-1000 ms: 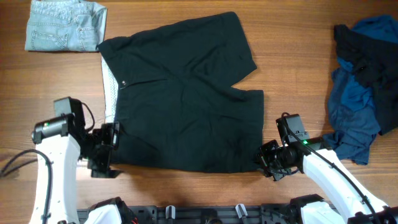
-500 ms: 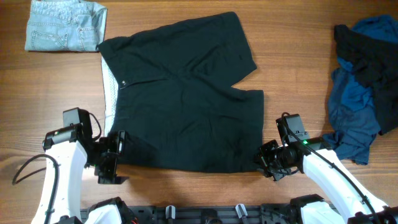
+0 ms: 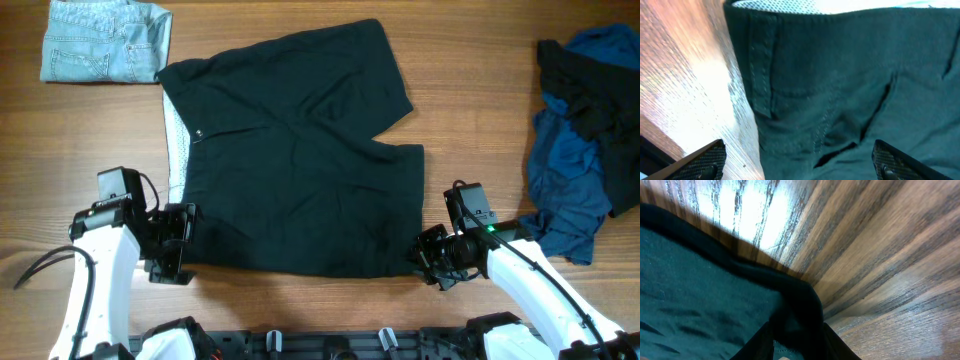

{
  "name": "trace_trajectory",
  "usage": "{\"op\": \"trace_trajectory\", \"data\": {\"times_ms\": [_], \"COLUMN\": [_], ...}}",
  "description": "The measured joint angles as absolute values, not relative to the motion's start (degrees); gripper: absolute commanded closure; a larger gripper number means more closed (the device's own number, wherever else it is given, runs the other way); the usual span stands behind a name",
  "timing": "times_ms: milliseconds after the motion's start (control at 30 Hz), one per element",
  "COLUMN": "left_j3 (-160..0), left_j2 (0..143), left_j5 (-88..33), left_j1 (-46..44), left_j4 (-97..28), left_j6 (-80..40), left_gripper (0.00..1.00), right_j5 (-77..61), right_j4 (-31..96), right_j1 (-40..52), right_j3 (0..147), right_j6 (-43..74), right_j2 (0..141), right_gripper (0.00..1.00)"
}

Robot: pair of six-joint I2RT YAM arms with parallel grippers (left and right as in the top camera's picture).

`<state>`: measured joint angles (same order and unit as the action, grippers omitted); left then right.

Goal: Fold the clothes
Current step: 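Grasp the bottom hems of both legs with both grippers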

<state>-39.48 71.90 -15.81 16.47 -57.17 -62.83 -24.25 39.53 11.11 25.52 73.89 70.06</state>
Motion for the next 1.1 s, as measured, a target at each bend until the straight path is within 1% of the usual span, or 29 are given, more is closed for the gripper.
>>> {"op": "trace_trajectory", "data": {"times_ms": [67, 133, 300, 367, 400, 500, 567, 633, 700, 733, 767, 833, 900, 1100], "left_j3": [-39.5, -39.5, -38.7, -38.7, -38.7, -38.7, -38.6, -38.5, -38.1, -37.8, -37.5, -36.8, -36.6, -36.5], "left_j2": [73.3, 74.5, 78.6, 79.4, 79.5, 79.6, 79.6, 79.6, 79.6, 79.6, 79.6, 79.6, 79.6, 79.6], "left_j5": [-15.5, -15.2, -15.9, -16.0, -16.0, -15.9, -15.9, -15.8, -15.7, -15.6, -15.5, -15.4, -15.3, -15.3], "left_j1": [16.5, 16.5, 16.5, 16.5, 16.5, 16.5, 16.5, 16.5, 16.5, 16.5, 16.5, 16.5, 16.5, 16.5], "left_j4": [-57.1, -56.5, -50.5, -50.1, -50.1, -50.1, -50.2, -50.2, -50.2, -50.3, -50.3, -50.3, -50.3, -50.3], "left_j6": [-62.8, -62.7, -62.6, -62.6, -62.3, -61.6, -61.6, -61.5, -61.4, -61.1, -60.9, -60.8, -60.9, -60.3], "left_gripper": [0.09, 0.09, 0.12, 0.19, 0.21, 0.24, 0.29, 0.38, 0.49, 0.57, 0.64, 0.82, 0.96, 0.96], "right_j5": [-24.4, -24.4, -24.5, -24.5, -24.6, -24.7, -24.7, -24.7, -24.8, -24.9, -25.0, -25.1, -25.3, -25.5], "right_j4": [39.4, 39.3, 39.1, 38.9, 38.9, 38.6, 38.5, 38.5, 38.5, 38.5, 38.4, 38.4, 38.3, 38.3], "right_j1": [11.1, 11.1, 11.1, 11.1, 11.1, 11.1, 11.1, 11.1, 11.1, 11.1, 11.1, 11.1, 11.1, 11.1], "right_j3": [25.5, 25.5, 25.5, 25.5, 25.5, 25.5, 25.5, 25.5, 25.5, 25.5, 25.5, 25.5, 25.5, 25.5], "right_j6": [73.9, 73.9, 73.9, 73.9, 73.9, 74.0, 74.0, 74.0, 74.0, 74.0, 74.2, 74.3, 74.6, 74.7], "right_j2": [70.1, 70.1, 70.1, 70.1, 70.1, 70.1, 70.1, 70.1, 70.1, 70.1, 70.1, 70.1, 70.1, 70.1], "right_gripper": [0.70, 0.67, 0.68, 0.73, 0.73, 0.73, 0.73, 0.75, 0.80, 0.82, 0.86, 0.96, 0.96, 0.96]}}
